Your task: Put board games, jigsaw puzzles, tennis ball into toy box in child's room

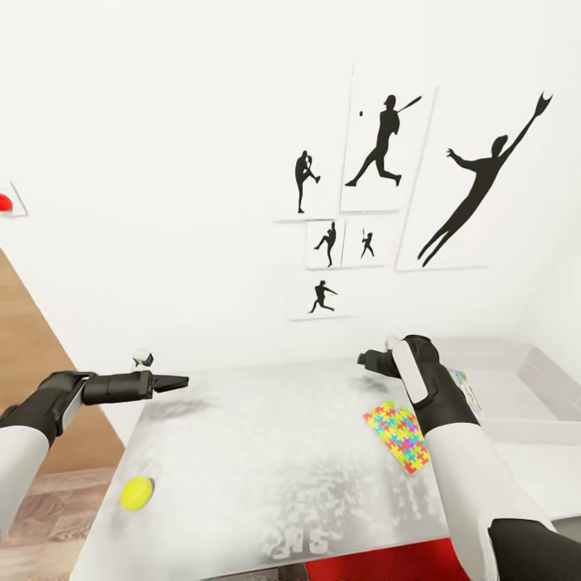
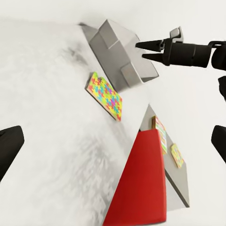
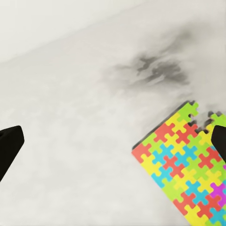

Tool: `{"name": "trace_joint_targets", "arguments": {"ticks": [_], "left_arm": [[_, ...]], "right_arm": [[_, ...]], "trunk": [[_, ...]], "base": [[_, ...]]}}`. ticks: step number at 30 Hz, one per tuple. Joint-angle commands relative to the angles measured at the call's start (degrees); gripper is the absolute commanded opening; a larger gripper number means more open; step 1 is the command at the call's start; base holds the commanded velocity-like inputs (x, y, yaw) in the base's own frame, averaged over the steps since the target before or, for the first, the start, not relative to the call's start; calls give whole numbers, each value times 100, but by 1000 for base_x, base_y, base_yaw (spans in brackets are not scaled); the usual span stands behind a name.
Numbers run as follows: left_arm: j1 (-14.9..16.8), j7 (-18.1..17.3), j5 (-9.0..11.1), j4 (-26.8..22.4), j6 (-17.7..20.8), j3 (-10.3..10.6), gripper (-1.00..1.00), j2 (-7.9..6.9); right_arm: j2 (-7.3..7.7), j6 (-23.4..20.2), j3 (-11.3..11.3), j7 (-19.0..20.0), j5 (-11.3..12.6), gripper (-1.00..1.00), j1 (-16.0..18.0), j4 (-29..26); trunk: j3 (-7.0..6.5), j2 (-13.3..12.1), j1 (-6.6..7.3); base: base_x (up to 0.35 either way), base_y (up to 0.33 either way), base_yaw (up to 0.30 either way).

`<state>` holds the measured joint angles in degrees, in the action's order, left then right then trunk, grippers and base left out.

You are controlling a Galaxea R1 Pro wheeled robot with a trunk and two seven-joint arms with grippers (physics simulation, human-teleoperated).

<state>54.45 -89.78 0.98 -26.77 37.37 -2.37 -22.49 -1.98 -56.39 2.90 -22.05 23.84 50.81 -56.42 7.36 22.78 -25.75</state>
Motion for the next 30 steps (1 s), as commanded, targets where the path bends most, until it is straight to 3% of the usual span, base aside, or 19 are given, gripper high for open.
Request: {"name": "trace_joint_targets", "arguments": {"ticks": [1,4,8,11,27,30], "left_arm": [[4,-22,4,-60,70,1,100,13],[6,-22,25,-170,169,5,100,90],[6,-22,18,-316,304,42,100,380],[5,-22,26,-377,307,53,100,471],[4,-22,34,-408,314,53,100,509],[4,-22,34,-408,315,53,100,509]], "right_arm": [[-1,-20,16,-54,61,100,6,-3],[23,-40,24,-54,60,100,7,-2],[89,-59,28,-55,43,100,6,-11],[100,-52,10,-58,37,100,-5,-39],[97,-31,5,-63,37,100,-8,-21],[100,-62,25,-161,47,100,130,106]], "trunk": [[23,13,-3],[51,13,-3],[89,13,-3],[107,13,-3],[116,13,-3],[116,13,-3]], "base": [[0,0,0],[0,0,0],[0,0,0],[0,0,0],[0,0,0],[0,0,0]]}}
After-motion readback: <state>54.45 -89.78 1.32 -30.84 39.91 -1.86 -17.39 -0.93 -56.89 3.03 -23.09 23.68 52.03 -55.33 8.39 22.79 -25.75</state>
